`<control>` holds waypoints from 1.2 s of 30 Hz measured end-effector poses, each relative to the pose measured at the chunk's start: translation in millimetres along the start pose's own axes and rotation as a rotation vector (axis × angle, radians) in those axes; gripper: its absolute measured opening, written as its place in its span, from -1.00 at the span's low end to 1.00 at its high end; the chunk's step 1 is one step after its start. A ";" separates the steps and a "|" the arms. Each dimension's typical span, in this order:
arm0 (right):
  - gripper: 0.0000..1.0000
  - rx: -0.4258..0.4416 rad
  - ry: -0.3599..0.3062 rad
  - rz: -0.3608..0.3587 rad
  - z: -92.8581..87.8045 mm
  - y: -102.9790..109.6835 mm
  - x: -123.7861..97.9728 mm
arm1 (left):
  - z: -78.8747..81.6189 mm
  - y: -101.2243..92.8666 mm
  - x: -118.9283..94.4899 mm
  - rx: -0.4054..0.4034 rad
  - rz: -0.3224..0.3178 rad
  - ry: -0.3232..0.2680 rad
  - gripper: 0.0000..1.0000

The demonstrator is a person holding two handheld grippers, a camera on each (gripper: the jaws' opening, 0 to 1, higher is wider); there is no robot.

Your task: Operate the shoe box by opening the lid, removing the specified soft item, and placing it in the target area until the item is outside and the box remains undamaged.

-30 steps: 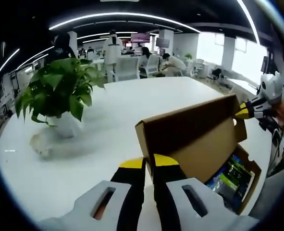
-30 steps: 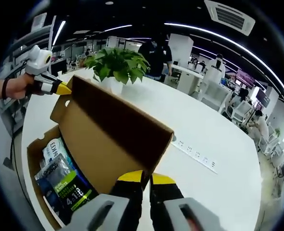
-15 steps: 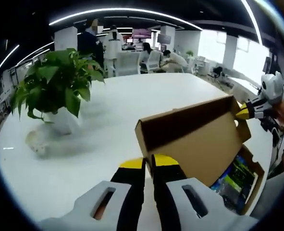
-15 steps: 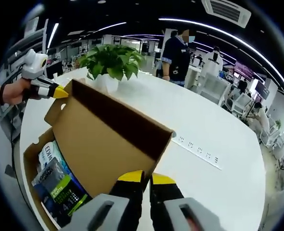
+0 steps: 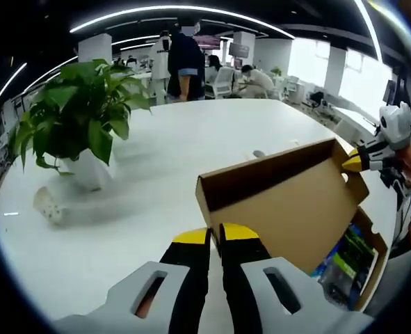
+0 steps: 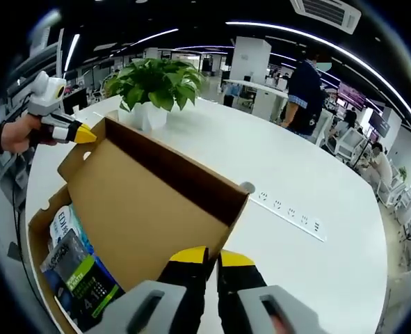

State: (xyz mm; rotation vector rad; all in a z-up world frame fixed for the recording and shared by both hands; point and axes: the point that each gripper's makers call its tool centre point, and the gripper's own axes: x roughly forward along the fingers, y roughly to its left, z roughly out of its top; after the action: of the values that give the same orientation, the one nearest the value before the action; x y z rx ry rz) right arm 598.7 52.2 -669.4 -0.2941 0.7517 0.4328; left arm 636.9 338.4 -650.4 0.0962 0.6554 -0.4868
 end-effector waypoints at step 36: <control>-0.96 0.037 0.138 0.007 -27.9 0.0 43.3 | -35.4 10.6 40.8 -0.056 0.091 0.160 -0.95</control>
State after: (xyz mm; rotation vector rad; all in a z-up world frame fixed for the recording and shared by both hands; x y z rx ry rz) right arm 610.3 52.6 -719.7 -0.2886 0.8947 0.4074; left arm 649.9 339.7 -703.9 0.1120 0.8169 -0.3747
